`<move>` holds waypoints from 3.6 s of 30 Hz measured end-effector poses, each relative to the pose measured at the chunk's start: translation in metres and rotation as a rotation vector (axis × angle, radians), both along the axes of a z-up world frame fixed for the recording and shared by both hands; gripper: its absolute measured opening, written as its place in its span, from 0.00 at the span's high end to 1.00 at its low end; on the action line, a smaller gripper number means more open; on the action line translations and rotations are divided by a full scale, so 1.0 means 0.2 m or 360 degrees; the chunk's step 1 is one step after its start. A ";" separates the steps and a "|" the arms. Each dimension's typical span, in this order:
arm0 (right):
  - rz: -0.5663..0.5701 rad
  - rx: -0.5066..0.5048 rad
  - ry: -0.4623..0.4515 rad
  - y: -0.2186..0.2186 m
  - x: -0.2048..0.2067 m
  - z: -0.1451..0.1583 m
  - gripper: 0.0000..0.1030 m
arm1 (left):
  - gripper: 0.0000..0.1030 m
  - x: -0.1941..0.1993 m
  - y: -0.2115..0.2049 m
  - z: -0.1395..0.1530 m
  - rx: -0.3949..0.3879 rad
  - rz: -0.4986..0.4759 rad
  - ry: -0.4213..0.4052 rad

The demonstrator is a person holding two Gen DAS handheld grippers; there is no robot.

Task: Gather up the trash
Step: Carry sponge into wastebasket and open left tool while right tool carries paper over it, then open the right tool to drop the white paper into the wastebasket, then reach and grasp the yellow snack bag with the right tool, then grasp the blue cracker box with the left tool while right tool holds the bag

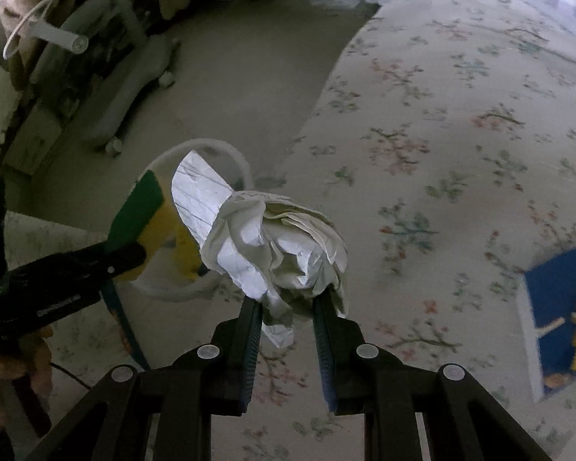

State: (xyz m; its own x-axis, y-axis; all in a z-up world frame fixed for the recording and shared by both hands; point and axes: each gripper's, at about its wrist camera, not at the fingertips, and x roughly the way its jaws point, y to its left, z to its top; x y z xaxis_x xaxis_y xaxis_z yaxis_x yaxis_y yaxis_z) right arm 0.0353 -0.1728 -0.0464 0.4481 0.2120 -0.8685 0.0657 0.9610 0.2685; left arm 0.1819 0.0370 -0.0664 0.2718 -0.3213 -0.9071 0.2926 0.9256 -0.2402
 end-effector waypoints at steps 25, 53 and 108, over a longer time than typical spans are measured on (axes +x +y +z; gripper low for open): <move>0.0185 -0.0038 0.0018 0.36 0.26 -0.11 0.76 | 0.13 -0.08 0.22 -0.04 0.0112 0.0150 -0.0072; 0.0027 -0.0085 -0.0097 0.04 0.09 0.14 0.42 | 0.02 -0.19 0.02 0.05 0.0086 0.0001 -0.0098; -0.0687 0.0219 -0.0012 -1.34 -0.57 -0.09 0.87 | 0.02 -0.47 -1.22 0.17 0.0278 -0.0635 0.0100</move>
State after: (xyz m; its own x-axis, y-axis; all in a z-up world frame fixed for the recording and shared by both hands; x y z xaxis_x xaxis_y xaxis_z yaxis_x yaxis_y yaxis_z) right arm -0.0781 -0.4412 -0.0638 0.5271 0.1177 -0.8416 0.4504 0.8012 0.3941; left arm 0.0882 -0.2079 -0.0322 0.0998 -0.2305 -0.9679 0.6254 0.7711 -0.1191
